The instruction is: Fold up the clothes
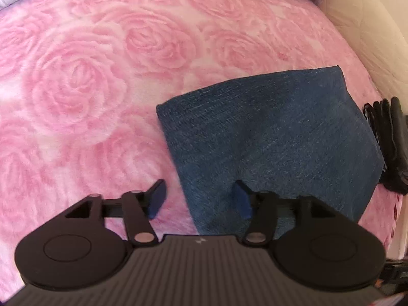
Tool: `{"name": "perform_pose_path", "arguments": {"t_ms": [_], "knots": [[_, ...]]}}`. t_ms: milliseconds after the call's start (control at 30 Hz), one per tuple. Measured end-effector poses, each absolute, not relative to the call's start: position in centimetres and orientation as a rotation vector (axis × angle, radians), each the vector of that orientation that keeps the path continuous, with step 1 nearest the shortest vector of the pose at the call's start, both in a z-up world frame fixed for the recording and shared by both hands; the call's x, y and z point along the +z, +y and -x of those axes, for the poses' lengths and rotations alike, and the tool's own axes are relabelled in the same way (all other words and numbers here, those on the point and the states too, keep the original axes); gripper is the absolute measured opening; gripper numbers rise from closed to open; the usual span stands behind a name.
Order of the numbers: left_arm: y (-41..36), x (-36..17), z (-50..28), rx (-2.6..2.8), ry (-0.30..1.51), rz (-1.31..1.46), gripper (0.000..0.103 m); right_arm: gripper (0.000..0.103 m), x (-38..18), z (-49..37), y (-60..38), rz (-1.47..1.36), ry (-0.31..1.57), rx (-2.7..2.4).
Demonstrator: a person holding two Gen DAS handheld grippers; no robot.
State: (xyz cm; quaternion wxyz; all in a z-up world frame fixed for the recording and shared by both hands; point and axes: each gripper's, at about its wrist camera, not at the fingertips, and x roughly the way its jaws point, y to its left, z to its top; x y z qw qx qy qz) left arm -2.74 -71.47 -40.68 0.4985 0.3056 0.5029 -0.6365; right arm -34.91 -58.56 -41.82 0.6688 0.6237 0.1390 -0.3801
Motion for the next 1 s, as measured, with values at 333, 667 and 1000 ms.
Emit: {"name": "perform_pose_path", "arguments": {"t_ms": [333,667,1000], "knots": [[-70.8,-40.8,2.6,-1.697,1.221,-0.673,0.022,0.045,-43.3,31.9,-58.6,-1.466,0.058,-1.023],[-58.6,-36.3,6.9,-1.693,1.257,-0.618,0.011,0.031,-36.1,37.6,-59.4,-1.361,0.451,-0.790],[-42.8,-35.9,13.3,-1.677,1.446,-0.744,0.010,0.029,-34.8,42.5,-50.1,-1.331,0.797,-0.722]]}}
